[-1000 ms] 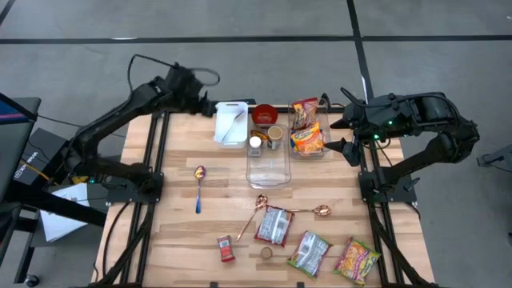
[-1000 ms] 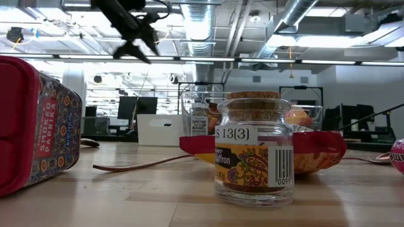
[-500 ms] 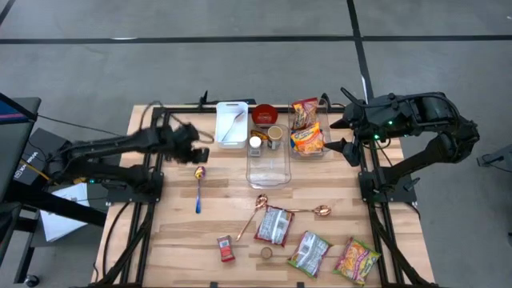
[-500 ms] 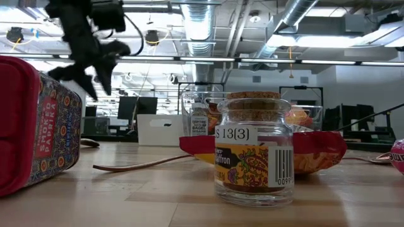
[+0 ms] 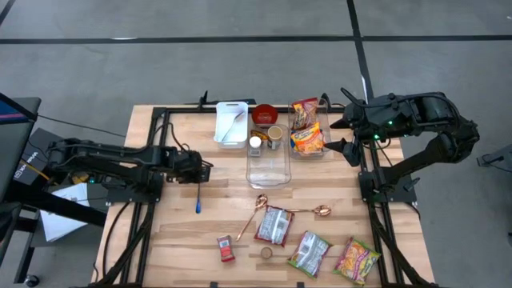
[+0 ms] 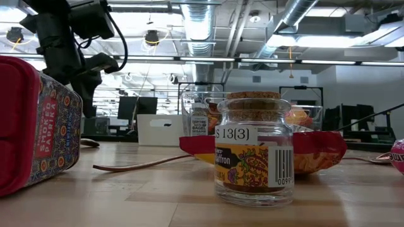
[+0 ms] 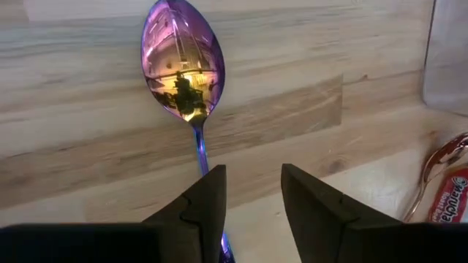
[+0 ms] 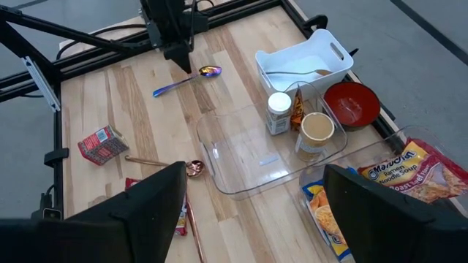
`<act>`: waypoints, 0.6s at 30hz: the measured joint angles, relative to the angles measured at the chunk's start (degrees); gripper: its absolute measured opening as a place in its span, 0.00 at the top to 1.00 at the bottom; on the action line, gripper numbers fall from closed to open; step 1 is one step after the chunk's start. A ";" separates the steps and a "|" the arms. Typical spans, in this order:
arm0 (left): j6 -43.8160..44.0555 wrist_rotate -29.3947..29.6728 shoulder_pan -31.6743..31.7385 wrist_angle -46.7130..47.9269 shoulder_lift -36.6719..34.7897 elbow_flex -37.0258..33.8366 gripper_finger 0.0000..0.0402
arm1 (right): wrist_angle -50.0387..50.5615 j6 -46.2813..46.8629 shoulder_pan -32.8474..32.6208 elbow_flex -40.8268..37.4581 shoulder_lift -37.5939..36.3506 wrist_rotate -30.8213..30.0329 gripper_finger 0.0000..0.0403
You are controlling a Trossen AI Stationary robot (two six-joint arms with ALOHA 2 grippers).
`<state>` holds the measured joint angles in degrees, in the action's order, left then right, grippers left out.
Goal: Pick & Place Food Item
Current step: Put the blue spoon into the white bin
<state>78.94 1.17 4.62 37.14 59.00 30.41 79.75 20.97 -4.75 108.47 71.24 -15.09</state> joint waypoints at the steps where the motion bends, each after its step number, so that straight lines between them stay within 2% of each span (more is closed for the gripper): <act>1: 0.00 0.07 -0.02 -0.06 0.00 0.00 0.69 | 0.00 0.00 0.01 0.00 0.00 0.00 0.22; 18: 0.00 1.58 -0.02 0.92 0.02 0.00 0.68 | 0.00 0.00 0.01 0.00 0.00 0.00 0.22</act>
<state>78.94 2.75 4.60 38.07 59.02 30.41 79.75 20.97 -4.74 108.47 71.24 -15.09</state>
